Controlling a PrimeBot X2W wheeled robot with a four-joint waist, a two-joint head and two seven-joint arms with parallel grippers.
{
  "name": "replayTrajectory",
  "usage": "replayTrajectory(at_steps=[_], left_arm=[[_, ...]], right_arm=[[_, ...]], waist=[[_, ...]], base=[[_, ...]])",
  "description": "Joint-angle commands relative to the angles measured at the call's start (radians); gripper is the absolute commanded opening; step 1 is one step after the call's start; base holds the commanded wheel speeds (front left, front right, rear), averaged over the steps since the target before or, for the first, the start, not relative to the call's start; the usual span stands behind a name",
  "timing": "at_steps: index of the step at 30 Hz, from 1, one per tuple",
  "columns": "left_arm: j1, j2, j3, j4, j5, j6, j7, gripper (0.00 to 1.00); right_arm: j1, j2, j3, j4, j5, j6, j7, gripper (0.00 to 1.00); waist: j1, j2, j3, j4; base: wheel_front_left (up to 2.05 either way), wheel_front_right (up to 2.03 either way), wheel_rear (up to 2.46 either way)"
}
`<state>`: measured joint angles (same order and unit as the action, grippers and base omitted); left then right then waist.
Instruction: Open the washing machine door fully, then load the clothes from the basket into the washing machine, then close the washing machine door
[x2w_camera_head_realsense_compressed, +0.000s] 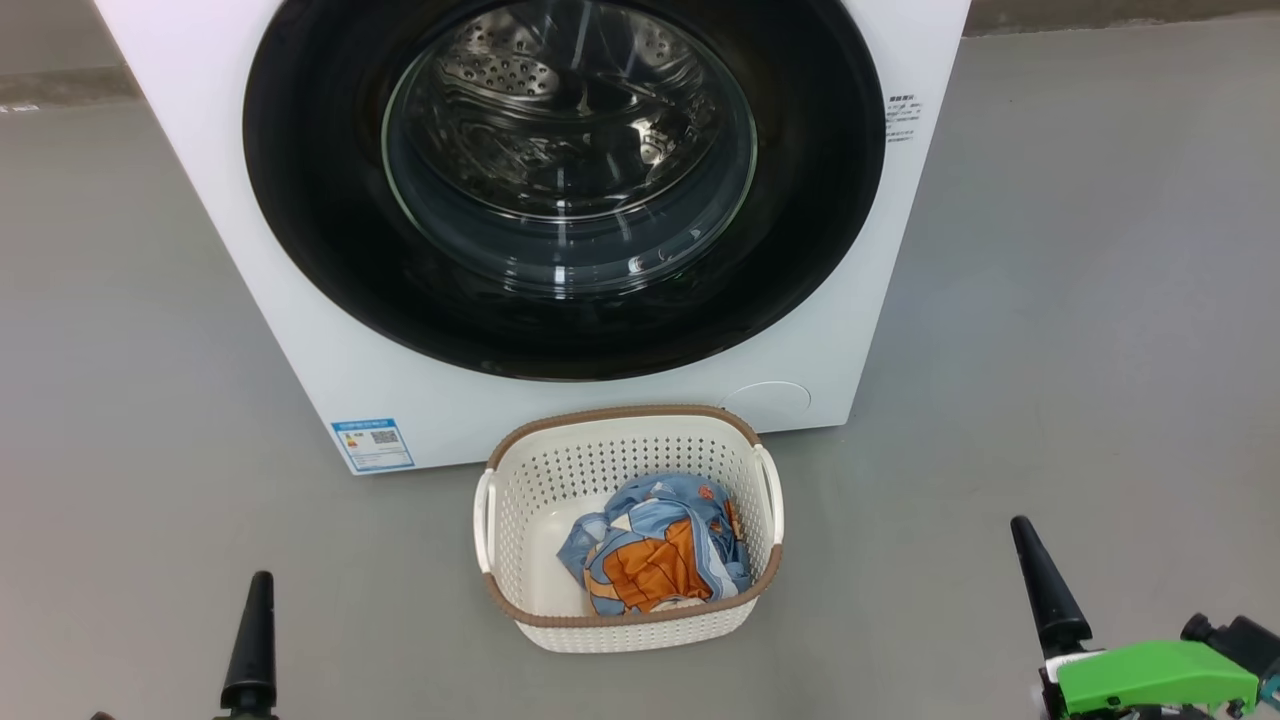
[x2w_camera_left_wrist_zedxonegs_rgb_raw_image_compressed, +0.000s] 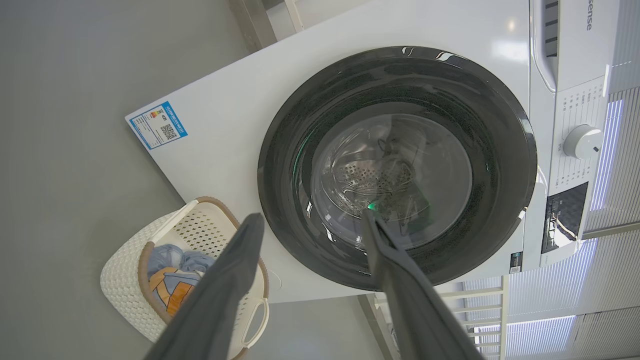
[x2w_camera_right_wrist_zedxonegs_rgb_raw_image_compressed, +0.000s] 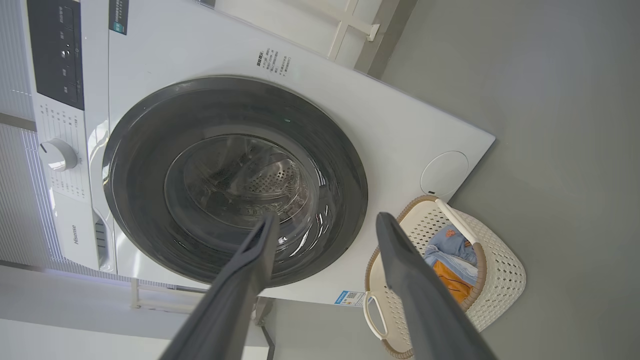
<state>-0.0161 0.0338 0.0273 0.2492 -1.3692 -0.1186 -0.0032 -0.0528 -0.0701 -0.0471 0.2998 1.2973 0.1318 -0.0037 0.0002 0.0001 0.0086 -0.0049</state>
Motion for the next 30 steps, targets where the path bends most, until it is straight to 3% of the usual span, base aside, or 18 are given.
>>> replayTrajectory(at_steps=[1, 30], left_arm=[[-0.032, 0.024, 0.005, -0.037, 0.032, -0.004, -0.014, 1.0], [-0.017, 0.076, -0.044, -0.068, 0.483, -0.007, -0.097, 1.0]], right_arm=[[-0.054, -0.017, 0.014, -0.033, -0.037, 0.0, -0.016, 1.0], [-0.085, -0.033, 0.06, -0.017, -0.474, -0.001, -0.098, 1.0]], waist=[[-0.0001, -0.0001, 0.0, 0.0], [-0.0001, -0.0001, -0.003, -0.004]], base=[[0.0, 0.0, 0.0], [0.0, 0.0, 0.0]])
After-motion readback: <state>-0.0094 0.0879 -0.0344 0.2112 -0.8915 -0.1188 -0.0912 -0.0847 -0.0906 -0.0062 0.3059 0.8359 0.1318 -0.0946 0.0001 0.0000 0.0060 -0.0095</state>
